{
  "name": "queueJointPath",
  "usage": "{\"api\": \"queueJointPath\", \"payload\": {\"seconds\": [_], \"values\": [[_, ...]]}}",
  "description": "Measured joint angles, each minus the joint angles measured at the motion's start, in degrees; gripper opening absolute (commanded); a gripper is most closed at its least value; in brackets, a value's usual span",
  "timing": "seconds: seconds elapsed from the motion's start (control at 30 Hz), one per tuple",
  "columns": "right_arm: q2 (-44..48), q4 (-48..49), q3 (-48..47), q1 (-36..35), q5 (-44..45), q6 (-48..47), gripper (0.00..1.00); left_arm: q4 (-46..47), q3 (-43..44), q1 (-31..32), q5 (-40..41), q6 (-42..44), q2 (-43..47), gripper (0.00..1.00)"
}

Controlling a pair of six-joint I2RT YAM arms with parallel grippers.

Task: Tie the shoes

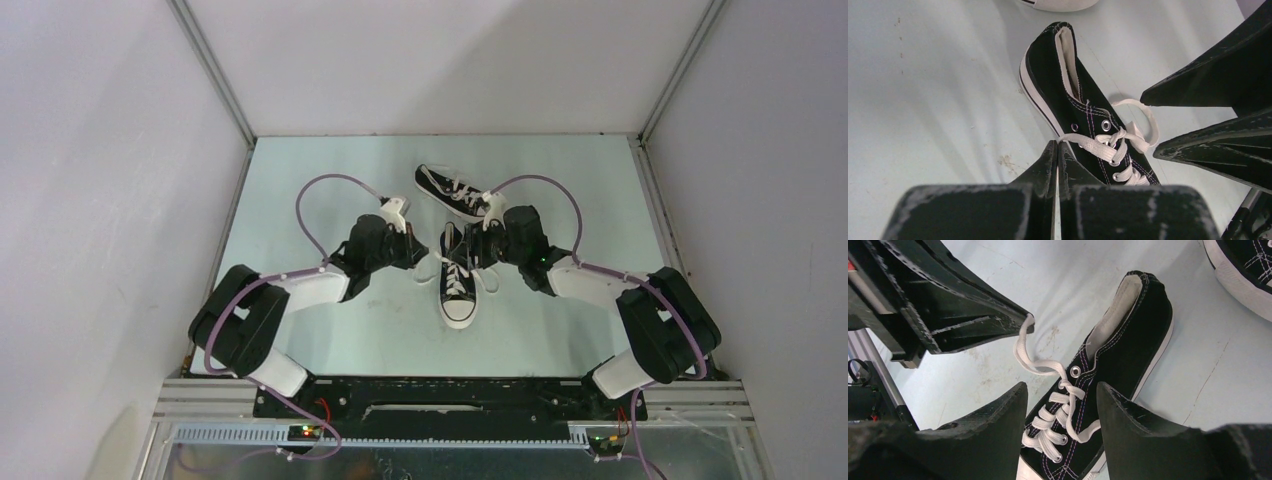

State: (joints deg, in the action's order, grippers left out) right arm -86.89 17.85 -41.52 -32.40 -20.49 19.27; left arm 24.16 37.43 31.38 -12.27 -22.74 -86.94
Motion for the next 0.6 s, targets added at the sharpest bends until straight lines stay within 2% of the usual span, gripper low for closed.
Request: {"api": "queueJointPath", "payload": {"seconds": [0.33,0.6], "values": [[0.0,1.6,-0.5,-2.1,0.3,0.5,0.53,0.6,2.0,0.2,-2.0,-0.9,-2.4,0.00],[-2.5,1.7,-7.0,-2.6,0.9,0.9,0.45,0.6,2.5,0.4,-4.1,-1.4,-3.9,0.00]]}}
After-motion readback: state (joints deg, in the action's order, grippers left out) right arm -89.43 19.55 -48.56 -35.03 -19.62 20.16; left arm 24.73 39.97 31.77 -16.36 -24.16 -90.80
